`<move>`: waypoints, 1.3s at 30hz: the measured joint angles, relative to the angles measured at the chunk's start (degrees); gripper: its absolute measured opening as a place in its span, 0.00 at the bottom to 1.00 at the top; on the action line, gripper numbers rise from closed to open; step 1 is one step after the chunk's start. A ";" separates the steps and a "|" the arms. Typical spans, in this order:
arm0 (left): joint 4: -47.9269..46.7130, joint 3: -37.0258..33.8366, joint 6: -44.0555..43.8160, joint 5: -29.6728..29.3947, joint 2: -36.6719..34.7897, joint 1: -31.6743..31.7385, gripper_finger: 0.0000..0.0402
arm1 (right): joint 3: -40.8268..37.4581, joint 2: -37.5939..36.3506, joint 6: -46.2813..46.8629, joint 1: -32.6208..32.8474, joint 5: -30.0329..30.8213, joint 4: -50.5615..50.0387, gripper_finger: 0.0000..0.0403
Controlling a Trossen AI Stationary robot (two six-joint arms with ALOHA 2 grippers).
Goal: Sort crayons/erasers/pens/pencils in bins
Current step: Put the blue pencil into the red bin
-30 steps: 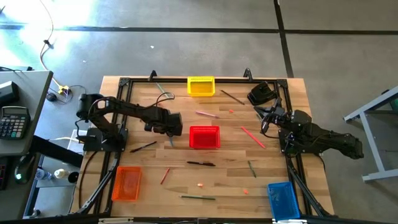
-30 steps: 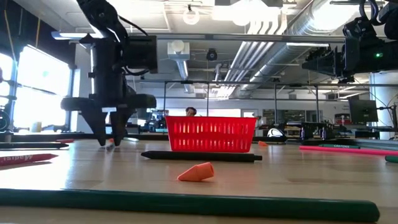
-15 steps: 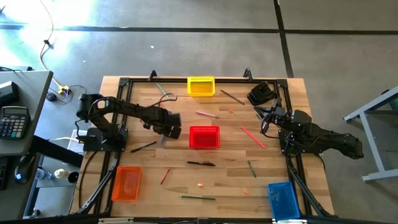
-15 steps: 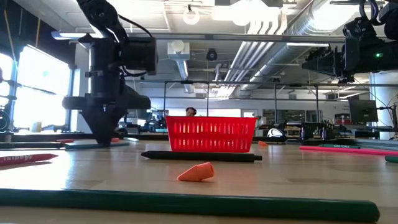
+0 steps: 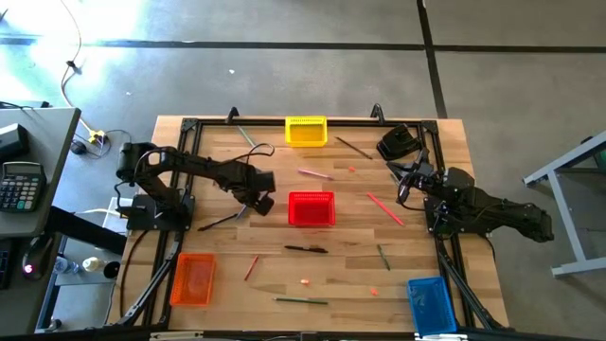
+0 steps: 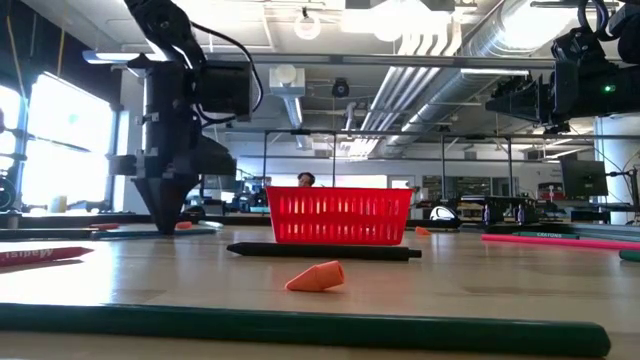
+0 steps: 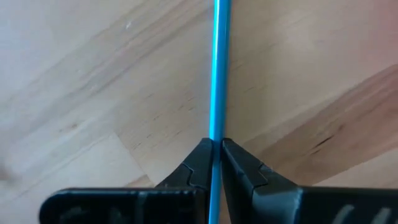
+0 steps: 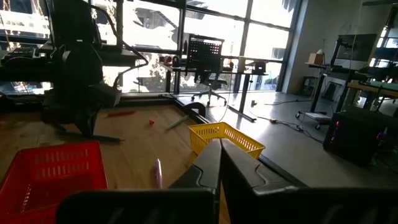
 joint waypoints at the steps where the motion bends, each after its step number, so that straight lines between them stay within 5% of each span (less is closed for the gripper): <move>1: -0.01 0.46 0.58 -0.22 0.00 0.00 0.04 | -0.01 0.00 -0.02 0.02 -0.02 0.00 0.00; 17: -3.14 6.42 5.01 -7.79 -6.63 -1.26 0.03 | 0.00 0.00 -0.02 0.02 -0.01 0.00 0.00; 27: 15.27 6.53 13.39 -16.08 -15.58 -11.91 0.03 | 0.00 0.02 -0.02 0.02 0.00 0.00 0.00; 39: 21.67 18.93 22.21 -15.50 -4.81 -14.48 0.03 | -0.01 -0.07 -0.02 0.00 0.00 0.00 0.00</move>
